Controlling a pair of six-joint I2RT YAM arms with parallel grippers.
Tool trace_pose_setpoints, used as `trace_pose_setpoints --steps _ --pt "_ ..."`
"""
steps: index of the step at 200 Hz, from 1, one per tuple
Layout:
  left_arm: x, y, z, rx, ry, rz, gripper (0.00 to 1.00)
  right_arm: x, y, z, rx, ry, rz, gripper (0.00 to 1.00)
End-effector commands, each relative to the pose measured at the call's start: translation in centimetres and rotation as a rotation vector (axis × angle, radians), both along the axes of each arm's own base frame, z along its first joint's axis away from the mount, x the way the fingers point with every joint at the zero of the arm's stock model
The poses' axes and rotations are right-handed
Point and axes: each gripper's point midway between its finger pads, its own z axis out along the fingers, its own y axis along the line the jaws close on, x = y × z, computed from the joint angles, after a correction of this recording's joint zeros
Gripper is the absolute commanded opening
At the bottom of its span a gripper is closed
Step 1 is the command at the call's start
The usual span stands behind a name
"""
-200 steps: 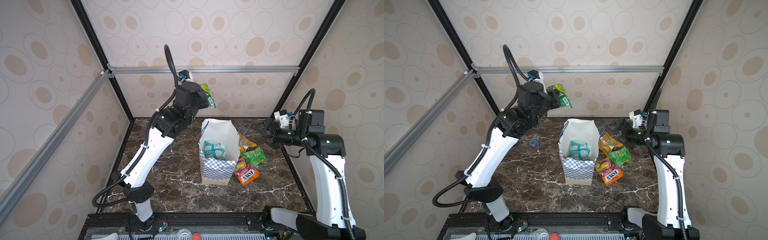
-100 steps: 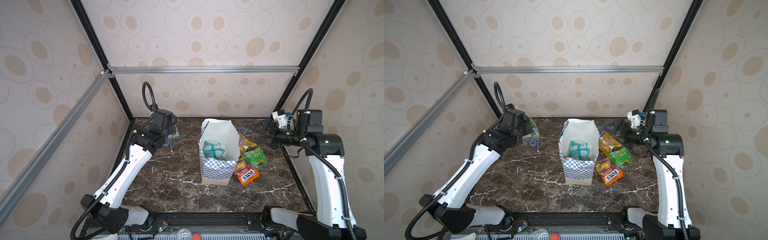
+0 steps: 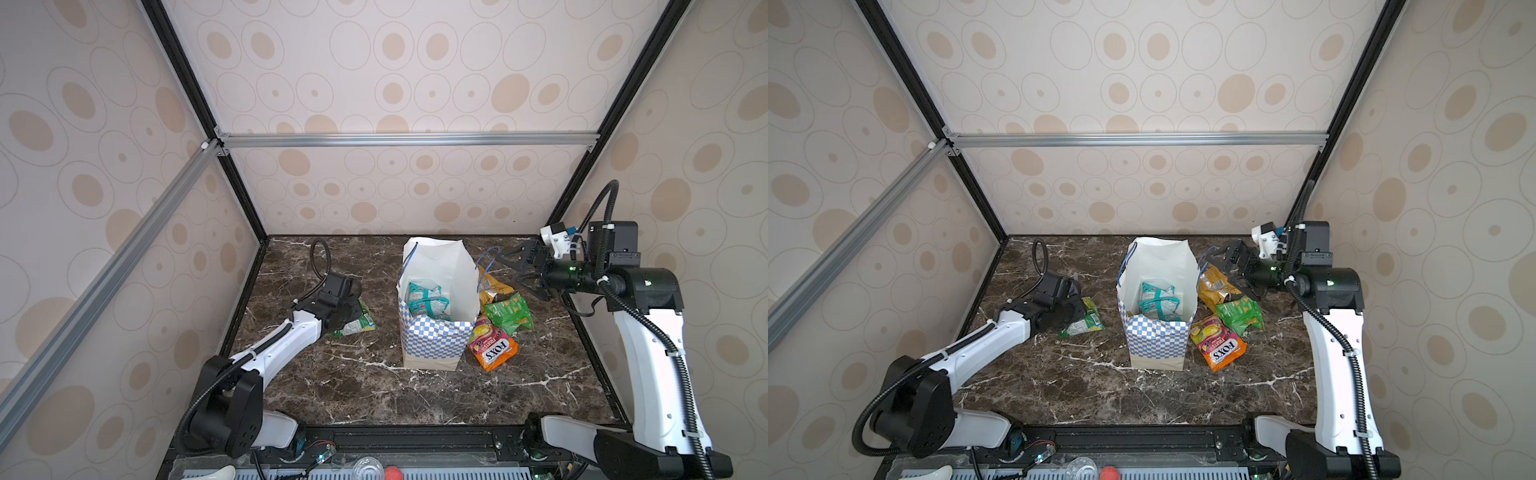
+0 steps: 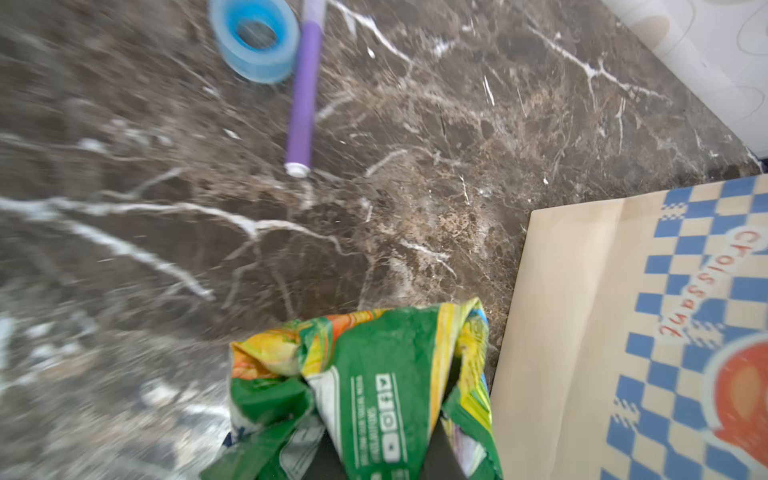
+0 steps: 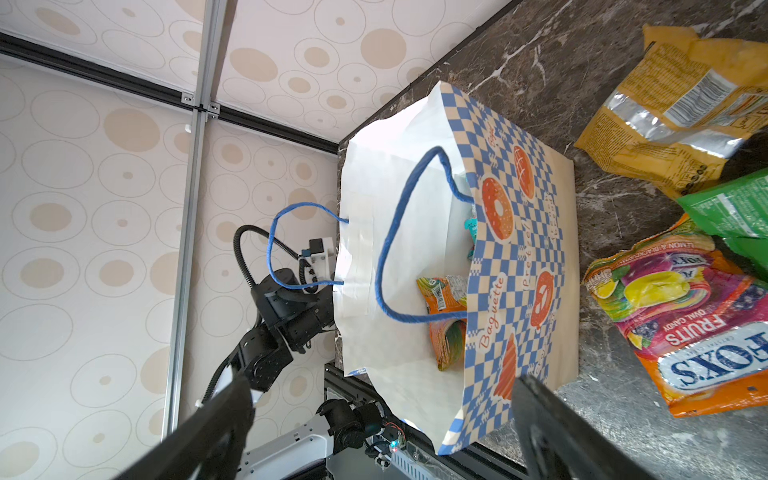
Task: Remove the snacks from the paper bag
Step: 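Carry the green chip packet beside the bag and release it with the left gripper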
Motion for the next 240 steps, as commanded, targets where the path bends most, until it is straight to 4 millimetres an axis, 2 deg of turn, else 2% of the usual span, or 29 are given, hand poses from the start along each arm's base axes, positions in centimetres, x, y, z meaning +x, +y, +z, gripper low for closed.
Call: trace_pose_setpoints --steps 1,37,65,83,101,109,134,155,171,213,240 --pt "3.9 -2.8 2.5 -0.133 -0.149 -0.02 0.0 -0.8 0.1 -0.3 -0.007 0.005 -0.002 1.0" --pt "6.1 -5.8 0.9 -0.097 -0.126 -0.107 0.0 -1.0 -0.2 -0.3 -0.018 0.002 -0.018 1.0" --pt "6.9 -6.0 0.0 -0.051 -0.12 -0.107 0.0 -1.3 -0.3 -0.2 -0.025 -0.003 -0.026 1.0" --pt "7.2 -5.8 0.2 -0.037 -0.128 -0.096 0.14 -1.4 -0.3 -0.2 -0.031 -0.006 -0.025 1.0" --pt "7.3 -5.8 1.4 -0.043 -0.156 -0.093 0.26 -1.3 -0.4 -0.2 -0.035 -0.005 -0.03 1.0" --pt "7.4 -5.9 2.2 -0.046 -0.171 -0.093 0.31 -1.2 -0.5 -0.2 -0.037 -0.006 -0.032 1.0" --pt "7.6 -5.8 4.7 -0.04 -0.217 -0.101 0.4 -1.0 -0.5 -0.1 -0.037 -0.007 -0.032 1.0" --pt "7.6 -5.8 6.9 -0.041 -0.249 -0.104 0.51 -0.8 -0.6 -0.1 -0.046 -0.008 -0.037 1.0" --pt "7.6 -5.8 9.2 -0.047 -0.289 -0.097 0.56 -0.7 -0.6 0.0 -0.05 -0.012 -0.038 1.0" --pt "7.4 -4.0 17.0 -0.017 -0.382 -0.019 0.64 -0.4 -0.6 0.0 -0.048 -0.01 -0.034 1.0" --pt "7.6 -4.4 23.7 -0.069 -0.464 -0.024 0.69 -0.3 -0.5 -0.1 -0.046 -0.005 -0.03 1.0"
